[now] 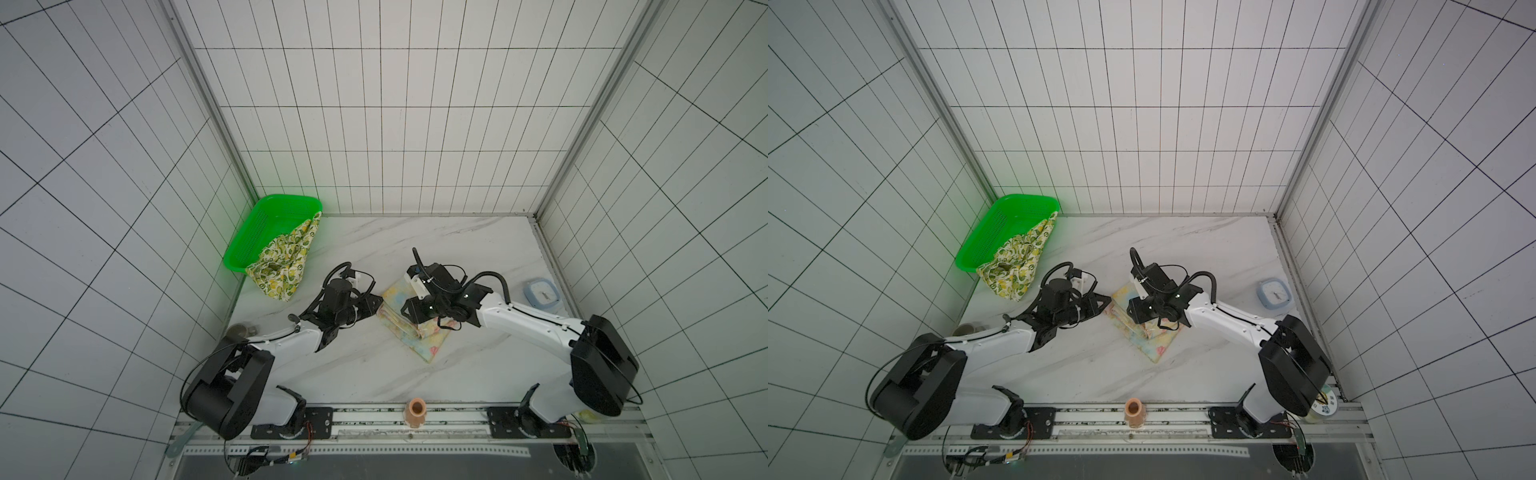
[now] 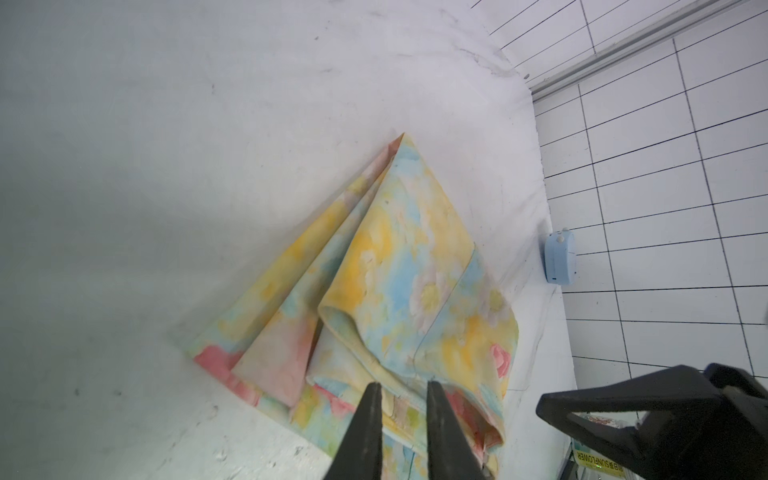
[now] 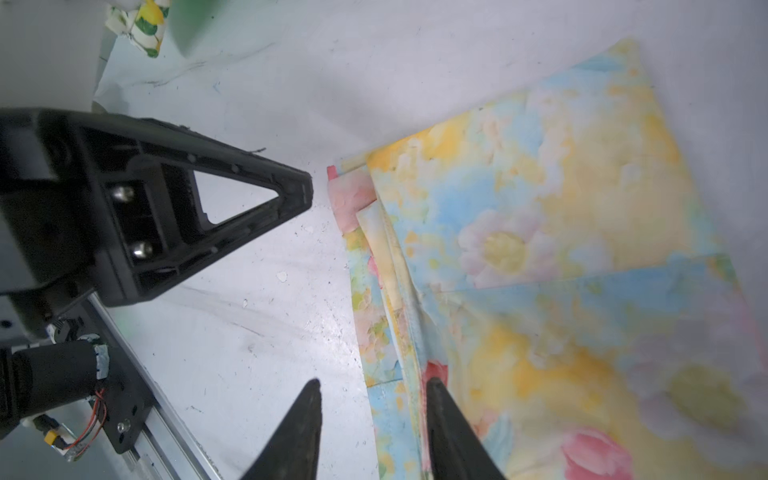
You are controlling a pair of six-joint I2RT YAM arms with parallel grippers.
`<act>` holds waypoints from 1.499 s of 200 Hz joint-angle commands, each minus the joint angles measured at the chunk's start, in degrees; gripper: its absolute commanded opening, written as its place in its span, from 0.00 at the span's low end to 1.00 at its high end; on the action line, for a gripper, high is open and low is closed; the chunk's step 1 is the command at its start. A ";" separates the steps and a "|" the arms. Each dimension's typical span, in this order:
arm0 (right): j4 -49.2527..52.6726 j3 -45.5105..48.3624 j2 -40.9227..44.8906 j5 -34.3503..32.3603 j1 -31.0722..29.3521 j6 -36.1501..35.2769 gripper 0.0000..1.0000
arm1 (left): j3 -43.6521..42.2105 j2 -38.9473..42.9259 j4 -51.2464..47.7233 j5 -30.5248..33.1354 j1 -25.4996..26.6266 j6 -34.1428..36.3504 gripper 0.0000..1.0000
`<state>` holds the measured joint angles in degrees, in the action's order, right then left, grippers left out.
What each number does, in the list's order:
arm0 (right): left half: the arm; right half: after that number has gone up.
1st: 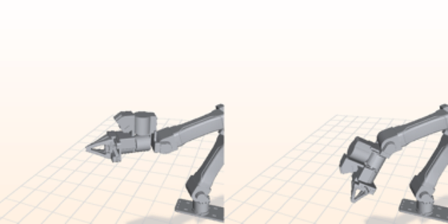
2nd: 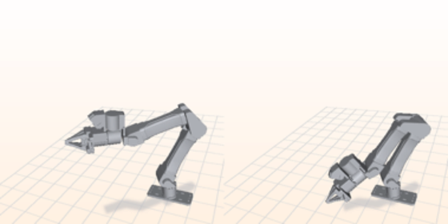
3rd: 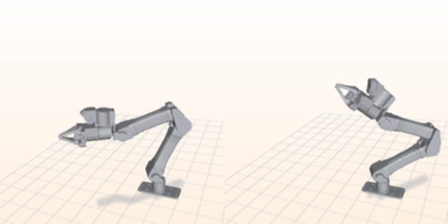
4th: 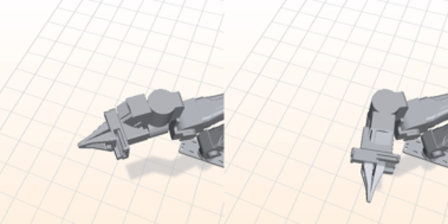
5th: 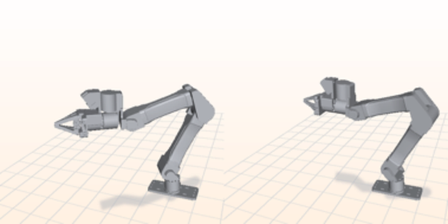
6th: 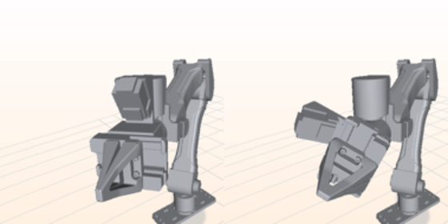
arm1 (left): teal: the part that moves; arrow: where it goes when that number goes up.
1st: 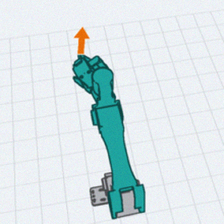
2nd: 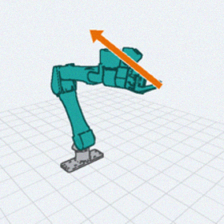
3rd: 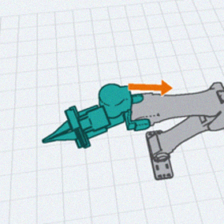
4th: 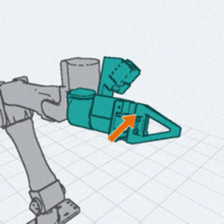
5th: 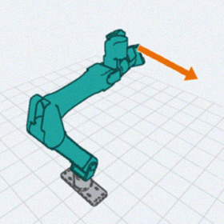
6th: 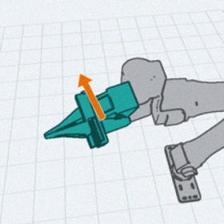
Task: Fold and stack the skirts
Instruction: 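Lower the folded skirt onto the table and open both grippers, then raise both grippers away from the folded floral skirt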
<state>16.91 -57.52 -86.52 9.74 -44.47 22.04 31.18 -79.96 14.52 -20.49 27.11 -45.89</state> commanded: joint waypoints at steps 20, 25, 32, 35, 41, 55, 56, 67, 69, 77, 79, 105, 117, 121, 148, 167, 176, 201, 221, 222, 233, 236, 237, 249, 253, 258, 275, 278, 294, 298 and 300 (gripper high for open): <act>-6.10 7.28 -0.73 6.80 4.43 -0.11 0.15 | 8.03 -8.24 1.05 -1.62 4.08 1.94 0.21; -6.62 7.98 -0.83 6.85 4.71 0.01 0.12 | 8.99 -9.50 1.32 -1.59 4.44 1.86 0.21; -7.43 8.86 -0.99 7.32 4.93 0.10 0.09 | 9.69 -11.21 2.10 -1.57 4.76 1.53 0.21; -7.78 9.31 -1.06 7.69 5.00 0.11 0.09 | 9.95 -11.89 2.57 -1.68 4.79 1.38 0.21; -8.41 9.99 -1.38 8.45 5.18 0.06 0.08 | 10.43 -13.32 3.38 -1.59 4.87 0.76 0.21; -8.52 11.02 -2.60 9.96 5.13 -0.10 0.06 | 11.26 -16.72 4.63 -1.48 4.79 -0.47 0.21; -8.54 11.11 -2.69 10.13 5.16 -0.17 0.06 | 11.35 -16.90 4.72 -1.48 4.79 -0.49 0.21; -8.71 12.15 -3.61 10.86 5.09 -0.16 0.04 | 12.08 -19.45 4.57 -1.38 4.79 -1.01 0.20; -8.79 12.40 -3.78 10.93 5.09 -0.09 0.04 | 12.20 -19.86 4.58 -1.39 4.79 -1.08 0.20; -9.25 13.44 -4.23 11.37 5.01 0.02 0.04 | 12.58 -21.50 4.76 -1.47 4.74 -1.21 0.20; -9.43 13.74 -4.30 11.43 5.01 0.06 0.04 | 12.65 -21.89 4.73 -1.41 4.73 -1.15 0.20; -9.74 17.02 -4.89 11.43 4.43 0.93 0.04 | 13.32 -26.26 4.77 -0.66 4.61 -1.84 0.20; -10.23 18.36 -4.96 11.57 3.98 1.51 0.03 | 13.71 -28.04 4.51 0.37 4.61 -1.96 0.20; -10.66 18.83 -4.97 11.66 3.76 1.86 0.03 | 13.92 -28.65 4.72 0.42 4.61 -1.93 0.19; -13.73 20.29 -6.58 11.99 2.57 4.17 0.01 | 16.16 -32.46 5.83 1.93 4.48 -0.81 0.19; -15.67 18.81 -8.27 11.00 1.74 5.45 0.00 | 19.26 -35.10 6.54 1.21 3.97 1.26 0.19; -16.26 17.05 -9.19 11.00 1.44 5.40 0.00 | 20.81 -35.98 8.16 0.48 3.66 1.88 0.19; -13.41 10.45 -8.61 11.25 2.40 4.16 0.00 | 22.50 -33.92 14.49 -0.67 3.27 2.71 0.16; -12.16 8.60 -3.51 15.92 6.56 5.02 0.00 | 22.88 -28.80 14.28 -0.49 2.89 2.32 0.16; -12.16 8.54 -3.10 16.06 6.75 4.98 0.00 | 22.83 -28.56 14.20 -0.55 2.87 2.27 0.16; -10.66 7.60 0.11 16.12 8.63 3.92 0.00 | 22.26 -25.52 13.61 -1.26 2.81 1.40 0.17; -10.06 7.30 0.81 15.93 8.99 3.44 0.00 | 22.04 -24.76 13.42 -1.54 2.88 1.05 0.16; -9.79 7.14 1.08 15.88 9.19 3.22 0.00 | 21.93 -24.47 13.33 -1.60 2.91 1.01 0.16; -7.65 5.59 3.19 15.40 11.02 0.97 0.00 | 20.48 -21.74 12.90 -3.06 3.40 -0.46 0.16; -7.20 5.21 3.38 15.43 11.73 0.28 0.00 | 19.87 -21.00 12.85 -3.44 3.67 -0.91 0.17; -7.03 4.71 3.46 15.43 12.67 -0.52 0.00 | 19.07 -20.07 12.72 -3.80 4.16 -1.41 0.16; -6.98 3.11 1.63 14.92 16.12 -2.58 0.00 | 16.30 -18.10 11.46 -4.14 5.97 -2.76 0.16; -6.87 2.74 1.03 14.64 16.66 -2.88 0.00 | 15.79 -17.91 11.29 -4.20 6.30 -3.06 0.16; -7.76 1.05 -2.76 15.53 19.22 -4.54 0.00 | 12.82 -17.75 11.63 -4.20 8.24 -4.31 0.16; -8.01 0.56 -3.89 15.49 19.68 -4.93 0.00 | 12.14 -17.84 11.60 -4.03 8.67 -4.58 0.16; -8.02 0.19 -4.48 15.44 19.97 -5.15 0.00 | 11.84 -17.96 11.52 -3.96 8.90 -4.67 0.16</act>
<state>6.85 -52.01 -85.65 24.53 -27.57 21.23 47.75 -96.60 27.97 -23.70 33.56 -47.68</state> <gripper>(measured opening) 0.046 0.164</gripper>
